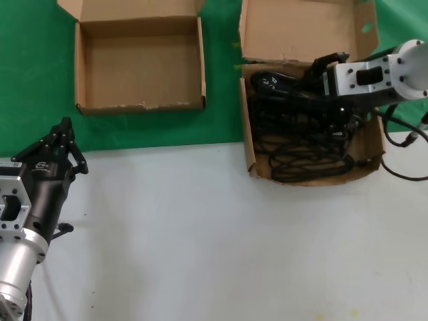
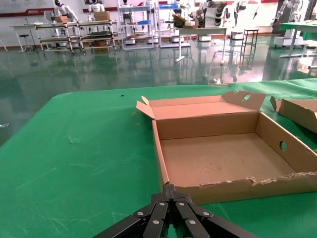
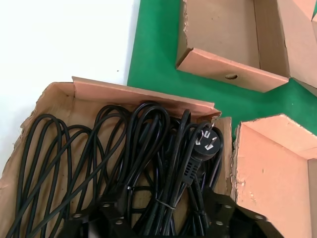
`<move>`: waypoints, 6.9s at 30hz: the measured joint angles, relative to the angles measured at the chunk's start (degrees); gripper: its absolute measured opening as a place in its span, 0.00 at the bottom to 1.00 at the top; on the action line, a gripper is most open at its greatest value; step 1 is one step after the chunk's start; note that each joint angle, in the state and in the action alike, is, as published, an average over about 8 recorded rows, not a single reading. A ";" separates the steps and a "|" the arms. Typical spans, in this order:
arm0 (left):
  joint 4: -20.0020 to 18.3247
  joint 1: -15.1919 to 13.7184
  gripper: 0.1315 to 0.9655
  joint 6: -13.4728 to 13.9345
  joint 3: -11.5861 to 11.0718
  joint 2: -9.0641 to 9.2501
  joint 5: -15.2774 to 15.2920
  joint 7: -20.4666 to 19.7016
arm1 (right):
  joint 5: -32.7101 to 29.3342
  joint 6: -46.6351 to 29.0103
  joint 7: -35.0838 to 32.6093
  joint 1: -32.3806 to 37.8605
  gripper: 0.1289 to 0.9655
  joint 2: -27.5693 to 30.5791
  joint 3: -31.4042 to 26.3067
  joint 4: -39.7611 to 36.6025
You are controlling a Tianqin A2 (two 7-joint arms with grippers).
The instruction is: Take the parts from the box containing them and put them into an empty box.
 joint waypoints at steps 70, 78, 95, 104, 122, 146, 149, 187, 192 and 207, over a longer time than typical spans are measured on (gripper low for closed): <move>0.00 0.00 0.02 0.00 0.00 0.00 0.00 0.00 | 12.85 2.08 -12.12 12.50 0.09 -14.82 2.14 -10.66; 0.00 0.00 0.02 0.00 0.00 0.00 0.00 0.00 | 16.02 5.99 -20.67 15.63 0.09 -21.92 2.62 -23.54; 0.00 0.00 0.02 0.00 0.00 0.00 0.00 0.00 | 25.70 12.74 -31.67 20.09 0.14 -28.38 -1.78 -39.13; 0.00 0.00 0.02 0.00 0.00 0.00 0.00 0.00 | 27.17 11.96 -29.61 17.90 0.26 -25.49 0.39 -34.46; 0.00 0.00 0.02 0.00 0.00 0.00 0.00 0.00 | 39.41 15.53 -16.30 -4.35 0.68 -9.96 17.78 -1.40; 0.00 0.03 0.04 -0.03 -0.01 0.00 -0.03 0.01 | 54.06 17.34 -20.93 -23.47 0.98 -13.49 36.21 7.86; -0.01 0.07 0.07 -0.06 -0.02 -0.01 -0.07 0.03 | 53.77 18.62 -20.23 -24.75 1.00 -13.42 36.13 8.47; -0.16 0.73 0.81 -0.63 -0.23 -0.13 -0.76 0.39 | 48.75 40.82 -8.16 -46.98 1.00 -12.37 34.88 19.26; -0.18 0.82 0.89 -0.70 -0.26 -0.14 -0.85 0.44 | 48.08 43.76 -6.55 -49.92 1.00 -12.24 34.72 20.67; -0.23 1.09 1.00 -0.93 -0.34 -0.19 -1.13 0.58 | 46.07 52.67 -1.71 -58.86 1.00 -11.82 34.22 25.01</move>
